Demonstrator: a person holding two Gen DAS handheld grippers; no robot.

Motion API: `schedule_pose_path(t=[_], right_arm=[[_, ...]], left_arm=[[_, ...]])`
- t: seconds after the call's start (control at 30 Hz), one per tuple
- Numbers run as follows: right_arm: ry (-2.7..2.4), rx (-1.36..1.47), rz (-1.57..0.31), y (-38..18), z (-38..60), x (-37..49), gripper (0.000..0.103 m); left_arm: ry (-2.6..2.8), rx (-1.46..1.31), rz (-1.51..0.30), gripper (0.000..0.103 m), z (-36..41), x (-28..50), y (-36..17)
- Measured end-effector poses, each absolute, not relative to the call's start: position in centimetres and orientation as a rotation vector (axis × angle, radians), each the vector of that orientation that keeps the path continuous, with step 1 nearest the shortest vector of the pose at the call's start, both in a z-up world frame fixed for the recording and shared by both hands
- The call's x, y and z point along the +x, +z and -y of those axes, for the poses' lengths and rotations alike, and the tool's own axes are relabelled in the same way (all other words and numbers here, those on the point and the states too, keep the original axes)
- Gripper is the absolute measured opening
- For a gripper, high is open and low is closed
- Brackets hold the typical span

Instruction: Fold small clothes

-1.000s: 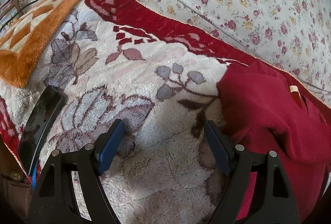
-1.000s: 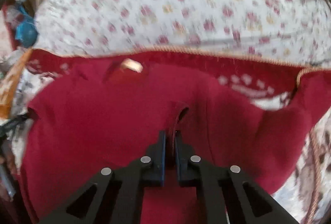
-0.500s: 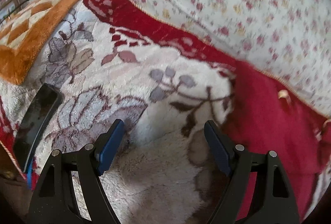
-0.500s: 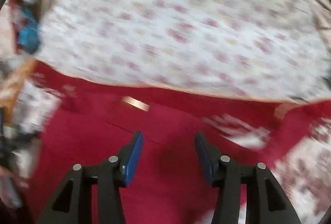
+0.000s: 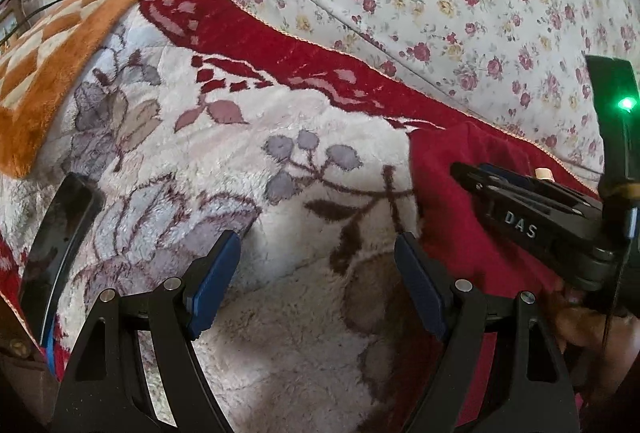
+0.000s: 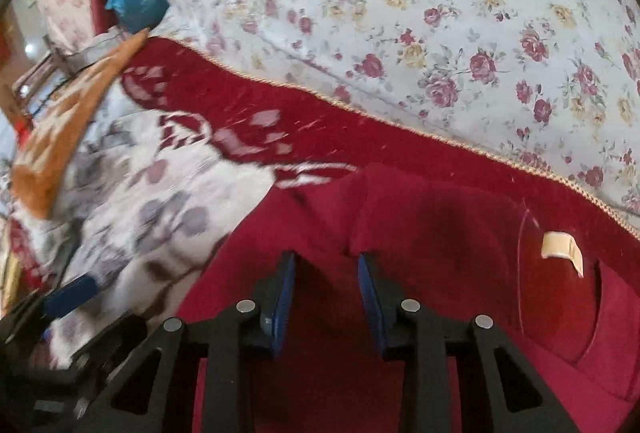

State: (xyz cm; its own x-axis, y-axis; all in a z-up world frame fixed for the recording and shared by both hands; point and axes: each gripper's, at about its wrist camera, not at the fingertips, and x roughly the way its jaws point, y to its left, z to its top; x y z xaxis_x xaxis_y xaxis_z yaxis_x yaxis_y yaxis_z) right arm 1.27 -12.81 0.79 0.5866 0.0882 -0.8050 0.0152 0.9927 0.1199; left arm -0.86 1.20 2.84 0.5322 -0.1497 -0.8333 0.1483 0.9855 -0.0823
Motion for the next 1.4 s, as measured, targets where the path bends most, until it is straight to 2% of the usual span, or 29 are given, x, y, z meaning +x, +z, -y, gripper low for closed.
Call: schedule_pose_path(t=[0.23,0.3,0.37,0.67,1.13,1.4], right_arm=[[0.055,0.165,-0.926,3.6,14.9,-2.5,0.032],[0.041,0.166,-0.921,4.5,16.0,-5.2,0.038],[-0.005,0.158,-0.922,5.0,17.6,-8.3,0.04],[-0.216,0.205,-0.963,3.5,24.8,-17.2,0.04],[-0.241,0.286,-0.903,2.6,27.1,-20.6,0.045],[-0.289,0.32,-0.848,6.0,30.8,-23.4,0.045]], left_arm=[[-0.202,0.029,-0.941,0.08,-0.5,-1.7,3.8],[-0.212,0.037,-0.926,0.08,-0.1,-2.1,4.1],[-0.228,0.039,-0.909,0.08,0.3,-2.5,4.5],[-0.274,0.096,-0.843,0.08,2.6,-4.5,5.5],[-0.399,0.126,-0.889,0.08,6.6,-4.8,4.4],[-0.36,0.212,-0.934,0.08,7.9,-4.3,2.2]])
